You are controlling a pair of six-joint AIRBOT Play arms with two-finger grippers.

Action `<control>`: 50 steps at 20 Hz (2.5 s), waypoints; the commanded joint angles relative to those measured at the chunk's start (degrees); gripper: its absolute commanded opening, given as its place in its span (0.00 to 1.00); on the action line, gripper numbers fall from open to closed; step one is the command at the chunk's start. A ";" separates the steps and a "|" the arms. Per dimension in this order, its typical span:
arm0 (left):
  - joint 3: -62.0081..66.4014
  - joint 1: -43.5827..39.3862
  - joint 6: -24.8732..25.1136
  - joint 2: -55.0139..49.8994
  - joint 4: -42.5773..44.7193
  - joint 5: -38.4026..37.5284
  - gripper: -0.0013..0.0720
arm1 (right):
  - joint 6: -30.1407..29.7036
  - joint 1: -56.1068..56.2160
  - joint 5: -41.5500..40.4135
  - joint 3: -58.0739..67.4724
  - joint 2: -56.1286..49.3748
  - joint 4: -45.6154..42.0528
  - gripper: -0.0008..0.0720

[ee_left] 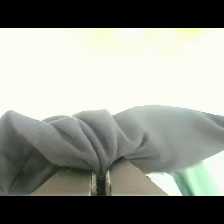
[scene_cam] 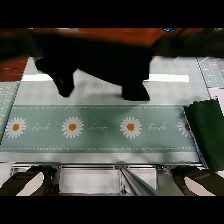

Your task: Fold the shirts.

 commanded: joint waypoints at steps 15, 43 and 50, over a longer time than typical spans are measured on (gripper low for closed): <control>31.17 5.75 -8.39 16.02 10.58 -28.50 0.05 | 0.31 -1.66 22.73 22.27 16.85 -6.82 0.04; 11.10 17.09 -11.23 -34.25 22.80 -24.72 0.70 | -1.62 -24.83 15.02 6.71 -27.43 -8.79 0.58; -32.92 33.00 -3.26 -18.71 20.92 -21.97 0.70 | -6.54 -33.38 -0.26 -42.45 -1.64 -3.45 0.57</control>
